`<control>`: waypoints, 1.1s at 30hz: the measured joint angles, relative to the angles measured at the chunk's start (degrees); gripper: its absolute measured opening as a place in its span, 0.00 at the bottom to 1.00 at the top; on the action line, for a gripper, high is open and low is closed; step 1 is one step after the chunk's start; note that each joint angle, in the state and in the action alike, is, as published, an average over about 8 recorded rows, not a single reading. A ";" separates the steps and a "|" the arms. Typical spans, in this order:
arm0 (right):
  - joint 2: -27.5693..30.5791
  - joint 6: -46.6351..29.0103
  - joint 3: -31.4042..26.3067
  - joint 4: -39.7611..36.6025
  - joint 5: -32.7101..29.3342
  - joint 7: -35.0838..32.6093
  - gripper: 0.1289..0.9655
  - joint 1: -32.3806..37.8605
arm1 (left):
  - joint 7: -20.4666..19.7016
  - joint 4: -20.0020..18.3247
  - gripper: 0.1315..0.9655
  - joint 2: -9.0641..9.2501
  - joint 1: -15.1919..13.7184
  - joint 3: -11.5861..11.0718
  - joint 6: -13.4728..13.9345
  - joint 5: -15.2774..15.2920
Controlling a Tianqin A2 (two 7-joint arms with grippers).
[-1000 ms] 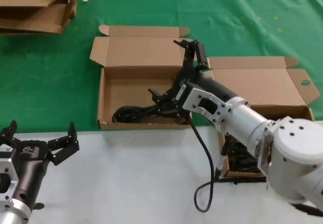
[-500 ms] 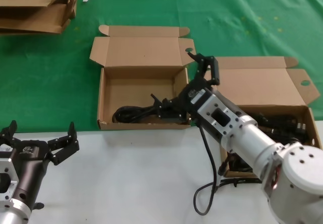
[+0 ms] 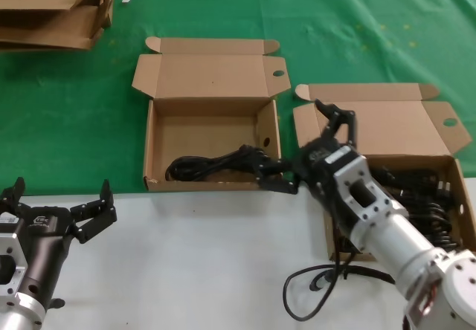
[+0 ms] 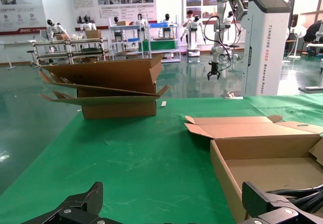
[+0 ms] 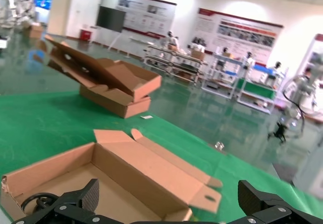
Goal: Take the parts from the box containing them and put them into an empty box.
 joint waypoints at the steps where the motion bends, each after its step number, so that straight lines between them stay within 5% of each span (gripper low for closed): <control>1: -0.13 -0.11 0.86 0.30 -0.48 0.74 1.00 -0.80 | 0.00 0.00 1.00 0.00 0.00 0.00 0.00 0.00; 33: -4.14 -3.57 27.75 9.73 -15.56 23.94 1.00 -25.70 | 0.01 0.00 1.00 0.00 0.00 0.00 0.00 -0.01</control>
